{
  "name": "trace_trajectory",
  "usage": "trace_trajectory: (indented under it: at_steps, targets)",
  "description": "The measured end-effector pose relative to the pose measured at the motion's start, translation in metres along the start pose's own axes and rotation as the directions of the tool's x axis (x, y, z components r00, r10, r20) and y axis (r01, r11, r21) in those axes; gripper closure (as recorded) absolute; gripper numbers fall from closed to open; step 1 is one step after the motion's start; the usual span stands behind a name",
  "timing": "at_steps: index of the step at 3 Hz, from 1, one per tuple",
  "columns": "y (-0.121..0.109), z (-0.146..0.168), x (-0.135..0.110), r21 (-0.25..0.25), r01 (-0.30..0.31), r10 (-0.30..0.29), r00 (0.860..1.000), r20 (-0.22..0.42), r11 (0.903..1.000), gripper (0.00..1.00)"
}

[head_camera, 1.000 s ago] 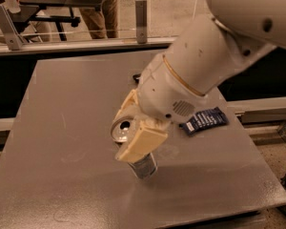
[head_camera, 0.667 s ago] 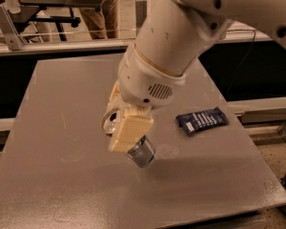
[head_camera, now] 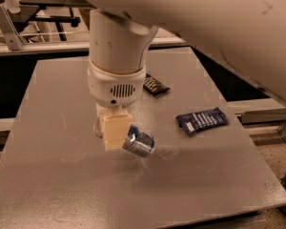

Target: Knock redbull can over

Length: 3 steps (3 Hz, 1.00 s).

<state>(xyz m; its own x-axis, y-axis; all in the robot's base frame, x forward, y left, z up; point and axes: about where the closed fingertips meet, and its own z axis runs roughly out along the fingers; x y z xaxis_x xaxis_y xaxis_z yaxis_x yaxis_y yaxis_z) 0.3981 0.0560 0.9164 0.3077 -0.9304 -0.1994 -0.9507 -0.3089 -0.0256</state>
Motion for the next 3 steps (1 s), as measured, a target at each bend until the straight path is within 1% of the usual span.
trace_trajectory:
  at_steps: [1,2,3]
  targets:
    - [-0.005,0.013,-0.001,-0.011,0.021,-0.021,0.998,-0.067,0.9997,0.36]
    - [-0.006,0.022,-0.001,-0.025,0.028,-0.03,0.995,-0.093,0.9993,0.13]
    - [0.002,0.036,-0.004,-0.053,0.043,-0.049,0.992,-0.112,0.9976,0.0]
